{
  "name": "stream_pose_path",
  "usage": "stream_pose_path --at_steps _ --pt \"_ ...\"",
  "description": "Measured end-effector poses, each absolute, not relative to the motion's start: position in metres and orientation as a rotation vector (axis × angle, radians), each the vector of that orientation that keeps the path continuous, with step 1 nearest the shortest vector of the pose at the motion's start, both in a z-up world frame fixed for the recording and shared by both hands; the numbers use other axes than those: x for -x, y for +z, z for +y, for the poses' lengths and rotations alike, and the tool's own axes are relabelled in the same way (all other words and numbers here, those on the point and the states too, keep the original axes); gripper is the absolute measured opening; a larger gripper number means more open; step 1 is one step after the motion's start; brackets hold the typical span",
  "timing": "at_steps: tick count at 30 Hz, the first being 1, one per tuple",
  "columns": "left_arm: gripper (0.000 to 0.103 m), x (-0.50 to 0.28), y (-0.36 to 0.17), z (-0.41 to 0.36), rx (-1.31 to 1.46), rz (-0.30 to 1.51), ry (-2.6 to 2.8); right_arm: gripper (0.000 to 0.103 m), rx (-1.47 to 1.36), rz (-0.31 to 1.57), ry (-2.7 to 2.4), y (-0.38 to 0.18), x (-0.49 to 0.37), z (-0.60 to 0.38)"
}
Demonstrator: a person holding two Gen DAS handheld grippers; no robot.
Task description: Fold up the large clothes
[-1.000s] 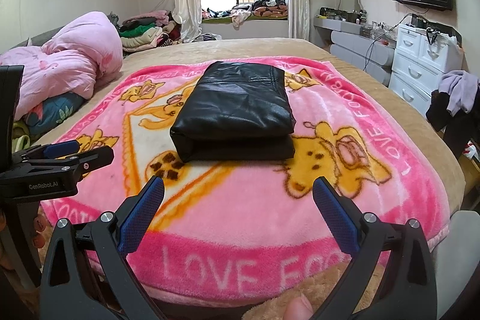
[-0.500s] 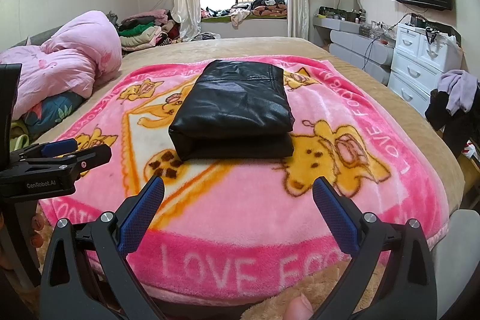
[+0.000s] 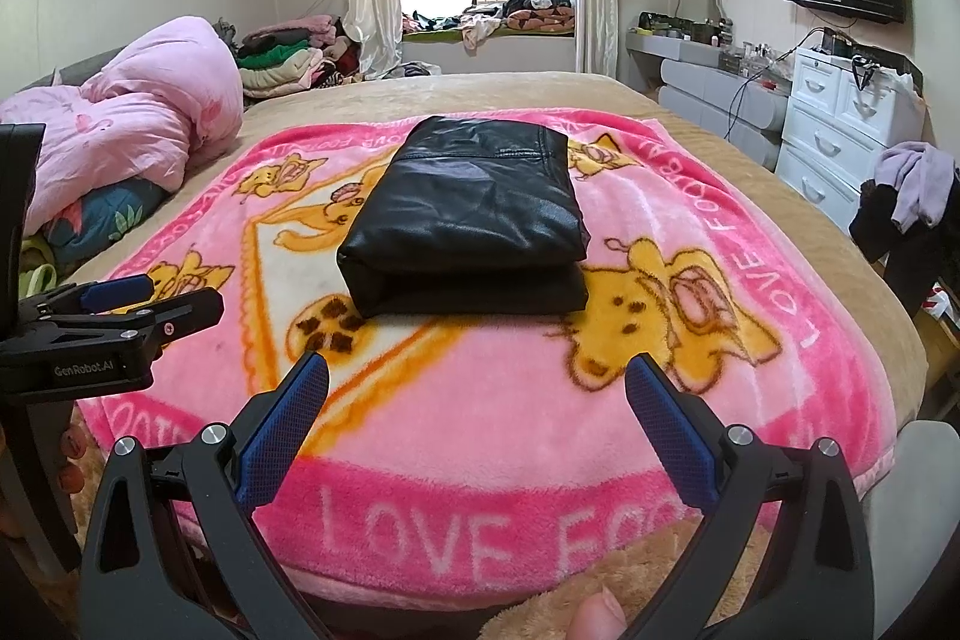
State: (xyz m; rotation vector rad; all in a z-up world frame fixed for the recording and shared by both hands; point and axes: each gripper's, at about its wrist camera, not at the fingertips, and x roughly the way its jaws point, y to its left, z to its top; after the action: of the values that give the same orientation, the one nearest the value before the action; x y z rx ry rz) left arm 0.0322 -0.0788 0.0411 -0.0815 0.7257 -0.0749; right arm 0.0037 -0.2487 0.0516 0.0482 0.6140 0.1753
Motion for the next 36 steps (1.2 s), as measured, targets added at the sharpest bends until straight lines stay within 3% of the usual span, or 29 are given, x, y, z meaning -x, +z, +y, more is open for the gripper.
stream_pose_path --at_steps 36 --pt "0.095 -0.042 0.025 -0.073 0.086 0.798 -0.069 0.099 -0.086 0.623 0.113 0.046 -0.003 -0.273"
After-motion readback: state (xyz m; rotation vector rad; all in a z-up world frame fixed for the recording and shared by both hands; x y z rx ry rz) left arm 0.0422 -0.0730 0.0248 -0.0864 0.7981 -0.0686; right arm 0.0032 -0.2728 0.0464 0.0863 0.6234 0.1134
